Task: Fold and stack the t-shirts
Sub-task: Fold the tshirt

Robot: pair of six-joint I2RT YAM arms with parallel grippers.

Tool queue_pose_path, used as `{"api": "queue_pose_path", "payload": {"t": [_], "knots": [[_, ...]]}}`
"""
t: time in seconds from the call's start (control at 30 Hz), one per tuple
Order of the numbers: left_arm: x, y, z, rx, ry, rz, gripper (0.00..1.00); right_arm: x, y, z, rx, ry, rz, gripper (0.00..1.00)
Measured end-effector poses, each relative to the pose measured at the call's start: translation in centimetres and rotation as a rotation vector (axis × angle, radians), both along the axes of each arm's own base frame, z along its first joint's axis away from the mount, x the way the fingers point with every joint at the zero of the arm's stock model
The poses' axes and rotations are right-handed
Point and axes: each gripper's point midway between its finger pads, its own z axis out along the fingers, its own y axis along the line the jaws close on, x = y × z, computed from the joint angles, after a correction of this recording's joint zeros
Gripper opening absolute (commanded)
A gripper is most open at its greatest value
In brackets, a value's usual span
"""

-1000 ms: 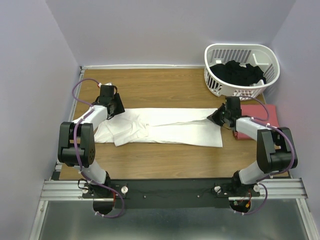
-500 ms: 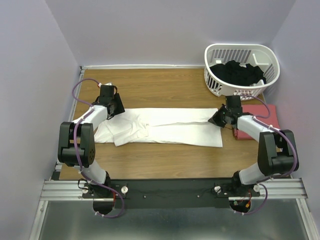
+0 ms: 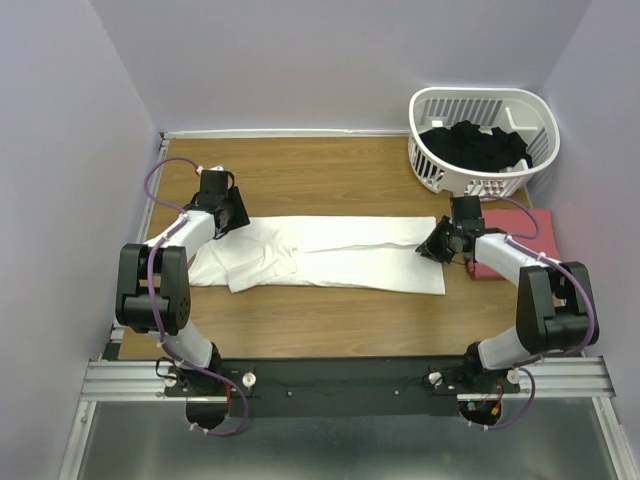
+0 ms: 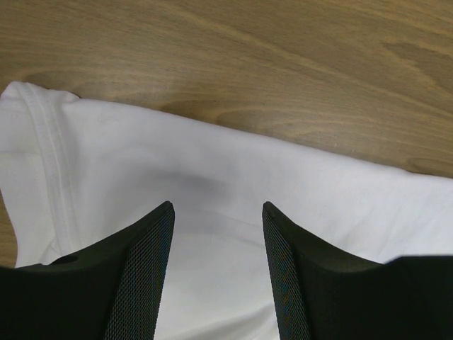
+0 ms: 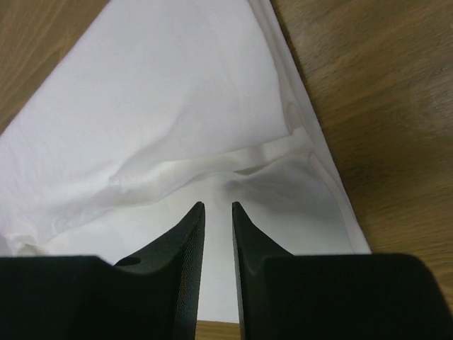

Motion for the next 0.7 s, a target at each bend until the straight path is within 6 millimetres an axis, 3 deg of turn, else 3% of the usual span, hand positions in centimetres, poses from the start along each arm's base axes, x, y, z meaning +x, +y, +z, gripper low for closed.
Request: {"api": "queue_pose_path", "payload": {"t": [0.1, 0.23, 0.37, 0.5, 0.57, 0.7], "knots": [[0.0, 0.0, 0.0, 0.0, 0.002, 0.0, 0.61, -0.4, -0.1, 0.1, -0.005, 0.001, 0.004, 0.32], [-0.1, 0.0, 0.0, 0.0, 0.003, 0.0, 0.61, 0.1, -0.8, 1.7, -0.014, -0.054, 0.0, 0.32], [-0.1, 0.0, -0.1, 0.001, 0.004, 0.0, 0.61, 1.8, -1.2, 3.4, -0.008, -0.136, -0.004, 0.32], [-0.1, 0.0, -0.1, 0.001, 0.004, 0.0, 0.61, 3.1, -1.1, 4.0, 0.029, -0.19, -0.002, 0.31], [-0.1, 0.0, -0.1, 0.001, 0.005, 0.0, 0.61, 3.6, -1.4, 3.5, 0.058, -0.211, -0.014, 0.31], [-0.1, 0.0, -0.1, 0.001, 0.006, 0.0, 0.61, 2.7, -3.0, 0.0, 0.106, -0.17, -0.077, 0.31]]}}
